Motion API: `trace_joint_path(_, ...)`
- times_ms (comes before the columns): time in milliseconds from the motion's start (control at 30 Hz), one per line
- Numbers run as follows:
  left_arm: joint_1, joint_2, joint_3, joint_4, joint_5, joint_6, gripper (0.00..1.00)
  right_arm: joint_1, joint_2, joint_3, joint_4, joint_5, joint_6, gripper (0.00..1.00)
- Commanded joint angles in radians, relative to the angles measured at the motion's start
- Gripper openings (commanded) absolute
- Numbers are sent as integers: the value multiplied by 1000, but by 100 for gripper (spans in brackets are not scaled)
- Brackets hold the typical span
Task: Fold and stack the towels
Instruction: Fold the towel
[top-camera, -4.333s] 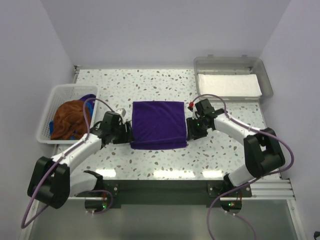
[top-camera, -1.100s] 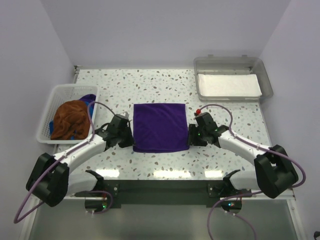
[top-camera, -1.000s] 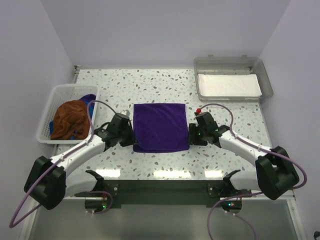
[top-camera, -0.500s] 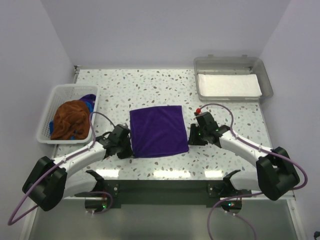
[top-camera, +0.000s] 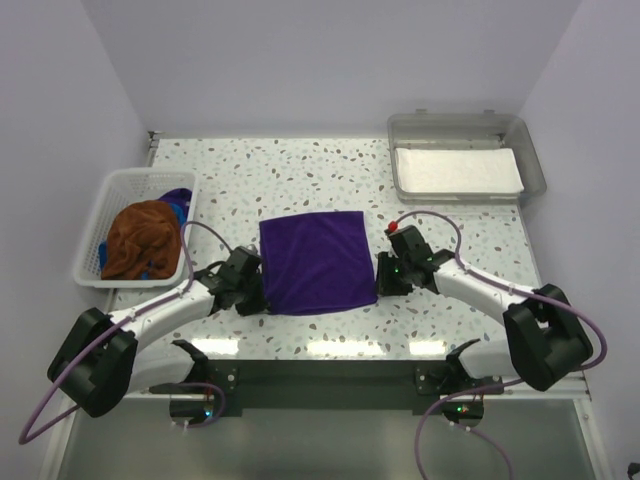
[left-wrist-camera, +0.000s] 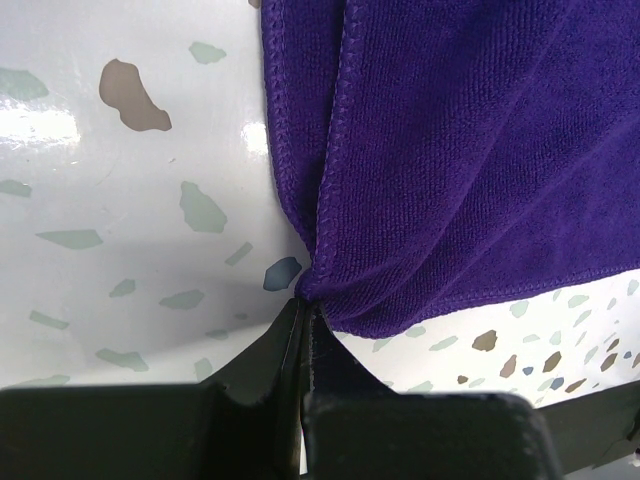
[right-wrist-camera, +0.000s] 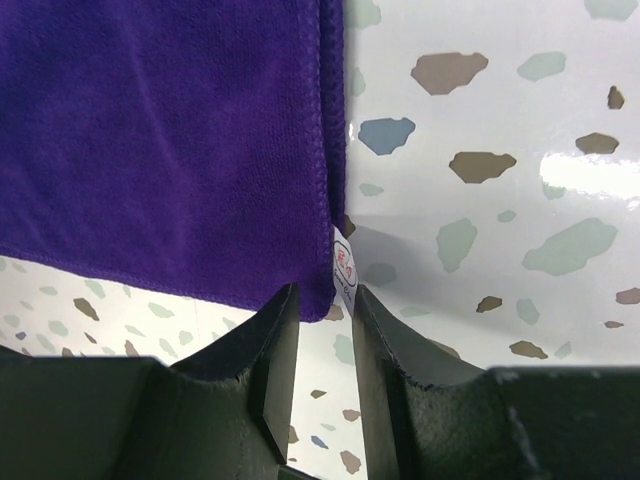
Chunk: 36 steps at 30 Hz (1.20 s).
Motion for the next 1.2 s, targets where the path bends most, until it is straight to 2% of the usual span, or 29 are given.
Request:
trace_joint_path(0,-3,8,-13,5,-59,16,0,-1,20,-14,18,-33,25,31)
trace_joint_path(133,-3,0,-16,-2,-67,17,0,0,39,-17,29,-51,28,28)
trace_joint_path(367,-2,-7,-8,-21,-84,17,0,0,33,-3,11,-69,23,12)
trace_joint_path(400,-3,-9,-5,-25,-86,19,0,0,33,0,7,-70,22,6)
trace_joint_path(500,-3,-9,3,-38,-95,19,0,0,26,7,-12,-63,12,0)
trace_joint_path(900,6,-30,38,-137,-174,27,0,0,-24,34,-112,-19,-31,0)
trace_joint_path(1033,9,-26,17,-110,-145,22,1,0,-17,3,-98,-27,-37,0)
trace_joint_path(1067,9,-18,15,-107,-141,19,2,0,-14,-2,-88,-30,-35,0)
trace_joint_path(1167,8,-23,20,-101,-130,19,16,0,-3,-8,-85,-63,-47,1)
